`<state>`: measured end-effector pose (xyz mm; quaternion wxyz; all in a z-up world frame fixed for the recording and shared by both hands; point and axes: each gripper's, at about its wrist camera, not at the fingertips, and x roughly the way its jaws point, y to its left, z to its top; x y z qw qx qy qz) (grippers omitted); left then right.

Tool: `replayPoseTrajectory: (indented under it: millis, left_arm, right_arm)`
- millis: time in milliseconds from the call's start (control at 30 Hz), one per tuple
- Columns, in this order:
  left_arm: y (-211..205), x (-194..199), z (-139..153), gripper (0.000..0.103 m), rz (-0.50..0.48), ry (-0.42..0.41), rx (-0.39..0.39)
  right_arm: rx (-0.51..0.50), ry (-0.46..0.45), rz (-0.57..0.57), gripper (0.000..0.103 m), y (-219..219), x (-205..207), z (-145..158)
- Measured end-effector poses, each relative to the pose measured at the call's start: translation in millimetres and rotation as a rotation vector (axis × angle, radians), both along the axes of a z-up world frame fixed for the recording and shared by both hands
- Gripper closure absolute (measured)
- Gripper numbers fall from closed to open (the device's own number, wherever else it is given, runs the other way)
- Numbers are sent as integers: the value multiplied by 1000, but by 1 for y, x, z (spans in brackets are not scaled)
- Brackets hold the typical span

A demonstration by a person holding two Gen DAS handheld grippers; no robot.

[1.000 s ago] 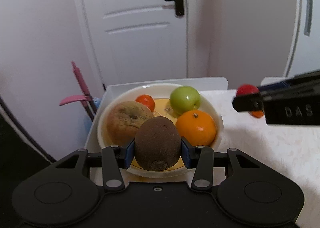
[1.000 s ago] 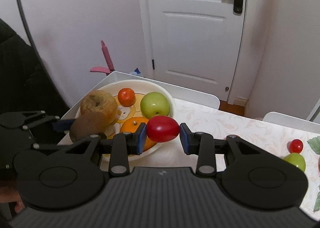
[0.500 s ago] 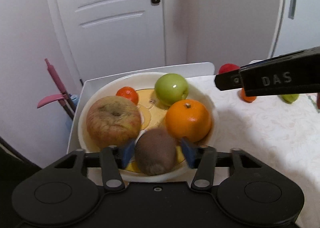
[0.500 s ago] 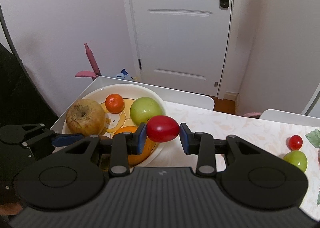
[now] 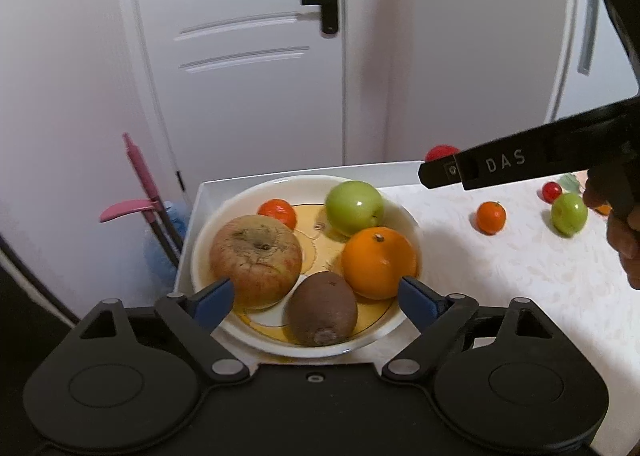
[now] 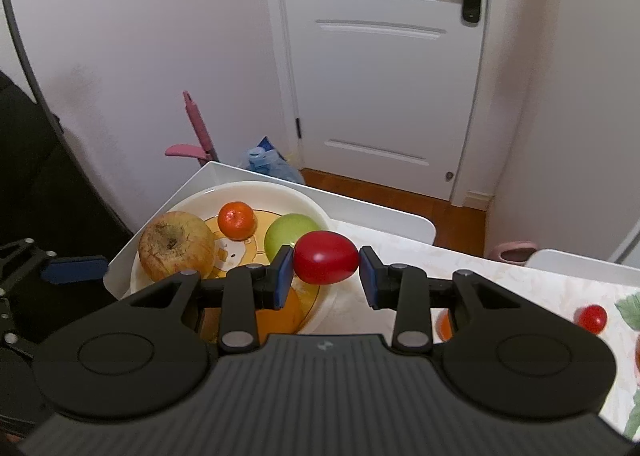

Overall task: Organize fruits
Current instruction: 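Open the left tool releasing the kiwi while the right tool releases the tomato into the bowl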

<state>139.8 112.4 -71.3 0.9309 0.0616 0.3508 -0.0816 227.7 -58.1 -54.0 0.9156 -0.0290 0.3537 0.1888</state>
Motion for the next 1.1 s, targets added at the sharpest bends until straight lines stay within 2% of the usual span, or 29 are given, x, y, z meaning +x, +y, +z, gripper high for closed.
replayPoseTrajectory:
  millis: [333, 400, 600, 633, 667, 767, 1100]
  left_arm:
    - [2, -11, 3, 8, 104, 20, -32]
    - [2, -13, 1, 1, 126, 22, -28]
    - [-1, -15, 0, 0, 152, 10, -12]
    - [-2, -15, 0, 0, 155, 9, -9]
    - [-3, -15, 0, 0, 158, 7, -9]
    - [-5, -15, 0, 0, 159, 3, -6]
    - [-10, -18, 4, 0, 155, 3, 24]
  right_arm:
    - [-3, 40, 82, 53, 4, 25, -23]
    - [8, 58, 92, 53, 4, 30, -29]
    - [23, 80, 128, 52, 6, 35, -39]
    - [32, 75, 130, 44, 5, 34, -39]
    - [41, 72, 134, 30, 4, 33, -38]
    - [64, 49, 119, 3, 0, 29, -35]
    - [38, 42, 99, 2, -5, 15, -22]
